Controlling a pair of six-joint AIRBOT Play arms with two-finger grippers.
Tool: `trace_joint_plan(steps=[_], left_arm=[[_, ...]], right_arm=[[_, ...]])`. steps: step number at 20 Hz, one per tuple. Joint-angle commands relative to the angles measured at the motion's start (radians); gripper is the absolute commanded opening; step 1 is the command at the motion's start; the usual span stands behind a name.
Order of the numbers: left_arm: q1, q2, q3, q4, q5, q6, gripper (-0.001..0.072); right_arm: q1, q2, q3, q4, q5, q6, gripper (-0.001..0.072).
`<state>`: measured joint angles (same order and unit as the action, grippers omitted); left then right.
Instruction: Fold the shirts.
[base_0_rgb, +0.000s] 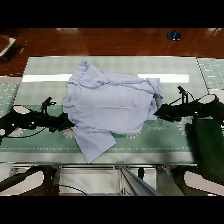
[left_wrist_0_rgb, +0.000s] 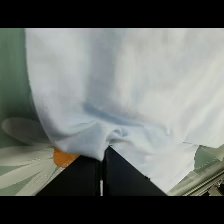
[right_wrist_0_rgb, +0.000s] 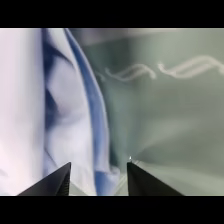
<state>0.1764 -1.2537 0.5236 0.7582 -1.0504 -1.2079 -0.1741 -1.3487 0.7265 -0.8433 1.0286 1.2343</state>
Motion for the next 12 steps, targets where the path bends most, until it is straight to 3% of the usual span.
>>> trace_joint_plan(steps=[1,2,3,4,5,8,10,12], left_arm=[[0.000,0.000,0.001,0.000,0.001,-0.001,0.0020],[0.000,0.000,0.001,0.000,0.001,-0.001,0.0020],[0.000,0.000,0.001,0.000,0.001,-0.001,0.0020],[0.000,0.000,0.001,0.000,0.001,-0.001,0.0020],[0.000,0.001,0.004,0.000,0.000,-0.001,0.0020],[0.008,0.023,0.110,-0.035,-0.050,0.008,0.0019],[0.034,0.081,0.264,-0.167,-0.059,0.025,0.0020],[0.068,0.156,0.451,-0.372,-0.034,0.098,0.0020]], right_arm=[[0.053,-0.069,0.061,0.005,-0.007,0.003,0.0405],[0.066,-0.082,0.062,0.007,-0.013,0.003,0.0404],[0.072,-0.090,0.062,0.007,-0.014,0.002,0.0332],[0.071,-0.092,0.062,0.014,-0.012,-0.001,0.0135],[0.068,-0.087,0.066,0.022,-0.007,-0.024,0.0022],[0.027,-0.027,0.195,0.023,0.079,-0.042,0.0022],[-0.016,0.042,0.382,0.021,0.142,-0.009,0.0021],[-0.059,0.116,0.628,0.016,0.184,0.029,0.0021]])
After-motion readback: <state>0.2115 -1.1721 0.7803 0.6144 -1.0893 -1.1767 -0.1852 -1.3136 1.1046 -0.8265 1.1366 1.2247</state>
